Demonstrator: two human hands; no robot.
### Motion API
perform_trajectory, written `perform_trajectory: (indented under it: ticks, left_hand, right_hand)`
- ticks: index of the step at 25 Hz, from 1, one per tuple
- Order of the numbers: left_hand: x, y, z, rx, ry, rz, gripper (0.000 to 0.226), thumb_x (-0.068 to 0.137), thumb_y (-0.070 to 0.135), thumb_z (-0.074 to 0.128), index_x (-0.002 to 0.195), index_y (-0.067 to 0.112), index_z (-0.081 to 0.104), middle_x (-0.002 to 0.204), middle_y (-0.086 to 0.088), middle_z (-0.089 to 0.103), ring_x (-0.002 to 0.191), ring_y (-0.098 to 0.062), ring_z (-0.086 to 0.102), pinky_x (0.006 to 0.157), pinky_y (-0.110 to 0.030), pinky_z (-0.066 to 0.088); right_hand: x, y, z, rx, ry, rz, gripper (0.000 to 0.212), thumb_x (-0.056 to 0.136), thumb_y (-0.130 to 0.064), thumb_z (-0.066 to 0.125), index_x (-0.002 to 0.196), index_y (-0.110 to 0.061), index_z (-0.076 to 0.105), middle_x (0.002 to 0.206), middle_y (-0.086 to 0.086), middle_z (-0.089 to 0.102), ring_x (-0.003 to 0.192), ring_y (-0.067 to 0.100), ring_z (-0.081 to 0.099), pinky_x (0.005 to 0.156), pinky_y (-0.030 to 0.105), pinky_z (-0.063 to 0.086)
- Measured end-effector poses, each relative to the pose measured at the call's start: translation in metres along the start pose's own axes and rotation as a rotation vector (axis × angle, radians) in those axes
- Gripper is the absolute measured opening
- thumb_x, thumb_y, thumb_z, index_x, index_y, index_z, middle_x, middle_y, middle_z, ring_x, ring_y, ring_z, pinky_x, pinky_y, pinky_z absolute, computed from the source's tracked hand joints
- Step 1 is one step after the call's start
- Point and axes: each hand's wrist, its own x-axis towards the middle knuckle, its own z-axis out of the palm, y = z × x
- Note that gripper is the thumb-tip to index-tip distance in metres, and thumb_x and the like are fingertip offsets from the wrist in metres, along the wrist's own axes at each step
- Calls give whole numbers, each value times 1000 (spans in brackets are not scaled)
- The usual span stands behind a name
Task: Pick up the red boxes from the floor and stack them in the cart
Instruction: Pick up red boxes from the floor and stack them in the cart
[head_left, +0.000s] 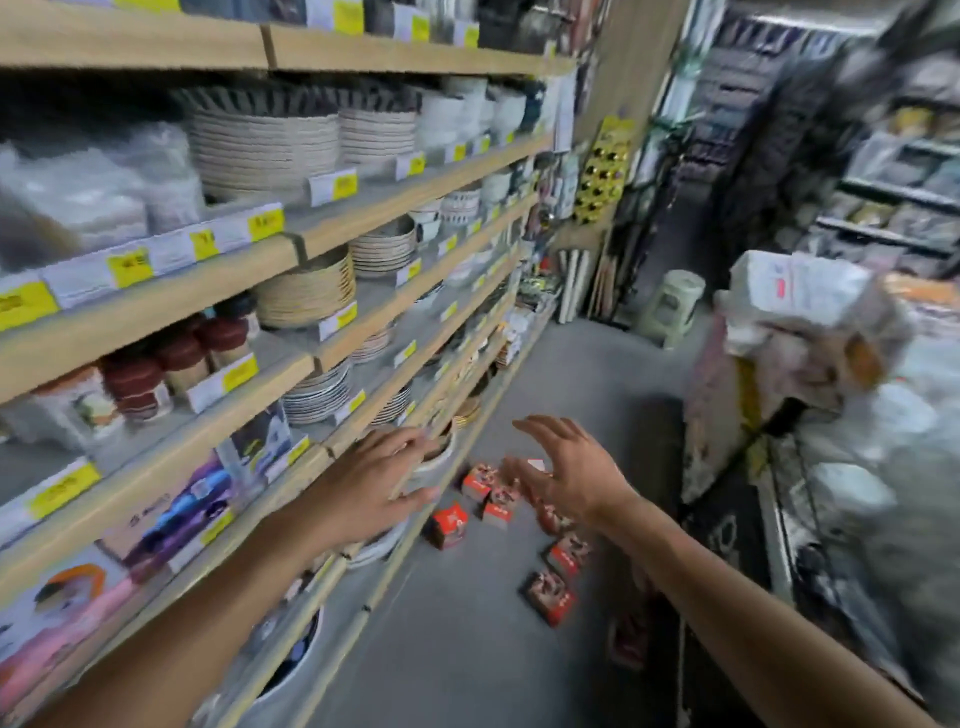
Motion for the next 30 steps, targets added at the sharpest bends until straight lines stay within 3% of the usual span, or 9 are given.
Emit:
perform_trajectory:
  ticks: [4, 8, 12, 16, 21, 26, 30]
  left_hand:
    - [77, 2, 27, -31, -93, 172, 91, 79, 87, 24, 151, 32, 39, 156, 16, 31, 145, -6, 22, 115, -15, 10]
    - [144, 33, 72, -63, -215, 318, 78, 84, 73, 33, 150, 34, 40, 155, 14, 36, 142, -9, 32, 116, -17, 15]
    - [214, 55, 124, -52, -289, 393, 75, 86, 78, 34, 150, 38, 38, 156, 18, 34, 146, -8, 30, 118, -41, 31]
    - [289, 80, 163, -43, -313, 402, 74, 85, 72, 32, 150, 35, 38, 154, 17, 35, 141, -8, 33, 116, -34, 31]
    - [373, 96, 198, -71, -324, 370, 59, 97, 53, 53, 150, 34, 38, 153, 17, 35, 142, -6, 32, 114, -27, 28]
    - [430, 79, 234, -135, -385, 285, 59, 94, 56, 52, 149, 38, 39, 154, 19, 35, 146, -6, 29, 116, -42, 33]
    - [467, 50, 268, -246, -433, 194, 62, 89, 60, 52, 144, 33, 47, 147, 15, 45, 138, -5, 40, 116, -39, 35]
  right_hand:
    - [-23, 52, -6, -4, 104, 239, 74, 89, -72, 39, 142, -22, 56, 145, 3, 57, 135, 28, 51, 114, 41, 40]
    - [-65, 103, -10, -25, 134, 453, 64, 95, -66, 50, 147, -29, 50, 150, -5, 52, 141, 20, 43, 116, 35, 35]
    - [-86, 166, -12, -30, 149, 606, 65, 98, -64, 48, 152, -30, 43, 154, -6, 47, 145, 18, 37, 118, 34, 32]
    - [-82, 237, -10, 23, 159, 686, 63, 99, -61, 50, 153, -29, 43, 155, -6, 46, 146, 17, 36, 119, 34, 32]
    - [-50, 331, -9, 110, 114, 694, 62, 99, -58, 51, 153, -28, 42, 155, -7, 45, 146, 19, 36, 116, 34, 34]
    - [-8, 402, 2, 180, 72, 721, 61, 99, -54, 54, 153, -27, 42, 155, -4, 45, 146, 20, 36, 117, 36, 34]
    - [23, 439, 21, 229, 16, 765, 61, 99, -53, 56, 153, -27, 42, 156, -3, 45, 147, 22, 35, 118, 36, 33]
